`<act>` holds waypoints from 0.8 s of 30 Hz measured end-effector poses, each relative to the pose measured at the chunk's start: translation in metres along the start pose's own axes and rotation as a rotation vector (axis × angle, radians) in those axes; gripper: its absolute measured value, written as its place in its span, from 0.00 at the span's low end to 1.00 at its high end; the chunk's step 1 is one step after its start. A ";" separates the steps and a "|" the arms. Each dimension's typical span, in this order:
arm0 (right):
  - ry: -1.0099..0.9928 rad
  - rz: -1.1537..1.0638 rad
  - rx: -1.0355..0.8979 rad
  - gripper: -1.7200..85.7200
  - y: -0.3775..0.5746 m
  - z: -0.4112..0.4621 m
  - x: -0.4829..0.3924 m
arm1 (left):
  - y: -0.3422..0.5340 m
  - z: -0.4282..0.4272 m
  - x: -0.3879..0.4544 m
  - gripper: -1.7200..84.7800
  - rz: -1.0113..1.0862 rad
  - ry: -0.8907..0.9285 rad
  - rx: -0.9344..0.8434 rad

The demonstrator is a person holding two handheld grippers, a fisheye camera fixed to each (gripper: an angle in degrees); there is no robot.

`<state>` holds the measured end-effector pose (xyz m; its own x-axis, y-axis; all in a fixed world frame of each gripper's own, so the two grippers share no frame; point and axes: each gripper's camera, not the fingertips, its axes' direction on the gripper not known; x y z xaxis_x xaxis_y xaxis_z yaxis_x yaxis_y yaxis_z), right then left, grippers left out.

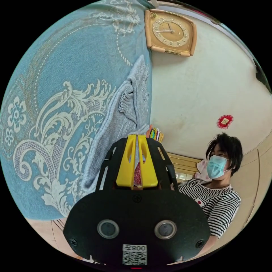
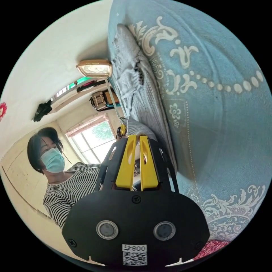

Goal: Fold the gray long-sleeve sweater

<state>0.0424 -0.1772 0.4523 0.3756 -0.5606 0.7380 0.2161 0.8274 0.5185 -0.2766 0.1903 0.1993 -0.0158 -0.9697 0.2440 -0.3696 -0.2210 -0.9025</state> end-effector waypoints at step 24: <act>1.059 -0.355 0.025 0.03 -0.062 0.170 -0.148 | -0.023 0.107 0.208 0.07 0.462 -0.877 -0.256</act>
<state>-0.1802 -0.1515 0.3840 0.8772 -0.4418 -0.1882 0.4498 0.6185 0.6443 -0.1715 -0.0171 0.2330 0.4402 -0.7120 -0.5470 -0.6884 0.1235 -0.7147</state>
